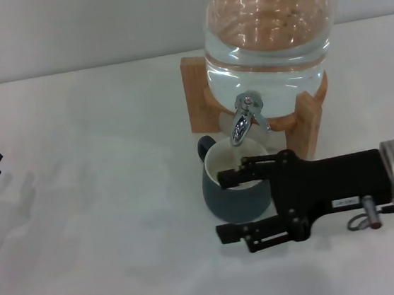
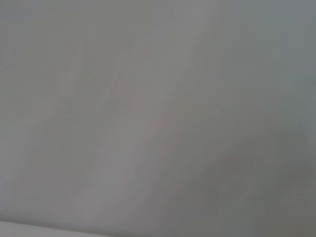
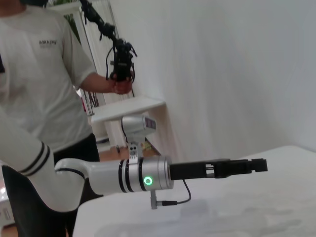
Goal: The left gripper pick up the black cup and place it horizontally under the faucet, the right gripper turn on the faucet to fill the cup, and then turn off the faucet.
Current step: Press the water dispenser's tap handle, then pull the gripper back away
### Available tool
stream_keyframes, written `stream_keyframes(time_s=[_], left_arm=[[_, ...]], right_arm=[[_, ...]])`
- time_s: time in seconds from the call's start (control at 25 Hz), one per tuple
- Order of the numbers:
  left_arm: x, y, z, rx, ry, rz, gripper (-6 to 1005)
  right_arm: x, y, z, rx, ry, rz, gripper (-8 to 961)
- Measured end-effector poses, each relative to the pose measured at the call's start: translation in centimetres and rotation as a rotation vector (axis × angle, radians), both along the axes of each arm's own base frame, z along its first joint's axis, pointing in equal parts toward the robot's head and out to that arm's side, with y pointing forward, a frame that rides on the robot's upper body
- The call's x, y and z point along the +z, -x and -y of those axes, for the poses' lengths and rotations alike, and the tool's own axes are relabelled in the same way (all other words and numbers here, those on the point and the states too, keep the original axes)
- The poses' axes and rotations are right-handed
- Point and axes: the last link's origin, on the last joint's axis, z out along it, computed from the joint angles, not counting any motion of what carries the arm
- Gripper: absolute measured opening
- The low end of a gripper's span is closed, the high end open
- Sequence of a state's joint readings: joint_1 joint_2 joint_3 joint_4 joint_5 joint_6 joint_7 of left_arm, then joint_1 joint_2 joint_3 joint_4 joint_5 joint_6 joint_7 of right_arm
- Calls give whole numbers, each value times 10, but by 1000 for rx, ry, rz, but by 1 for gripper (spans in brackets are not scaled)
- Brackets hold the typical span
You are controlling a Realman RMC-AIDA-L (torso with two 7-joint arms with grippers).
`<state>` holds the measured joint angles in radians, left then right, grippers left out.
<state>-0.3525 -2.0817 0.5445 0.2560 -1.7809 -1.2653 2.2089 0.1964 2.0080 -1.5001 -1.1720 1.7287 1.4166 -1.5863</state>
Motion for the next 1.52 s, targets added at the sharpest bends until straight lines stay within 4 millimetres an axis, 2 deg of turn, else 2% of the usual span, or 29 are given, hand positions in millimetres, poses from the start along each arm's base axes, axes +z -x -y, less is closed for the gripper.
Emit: stream_keyframes(time_s=[0.16,0.44,0.72,1.52], left_arm=[[-1,0,1,-1,1,2,415],[-2,1,3,5,4,4,414],[-2,2,4,5,6,3,413],[-1,0,0,3,4,-1,415]], right_arm=[[-7,8,-3,-8,-18,6,825],[-3,9,-9,-32,-54,-10,825],[7,2,-16,-72,-106,-14,825],[28,-20,-21,-133,-181,0,826]])
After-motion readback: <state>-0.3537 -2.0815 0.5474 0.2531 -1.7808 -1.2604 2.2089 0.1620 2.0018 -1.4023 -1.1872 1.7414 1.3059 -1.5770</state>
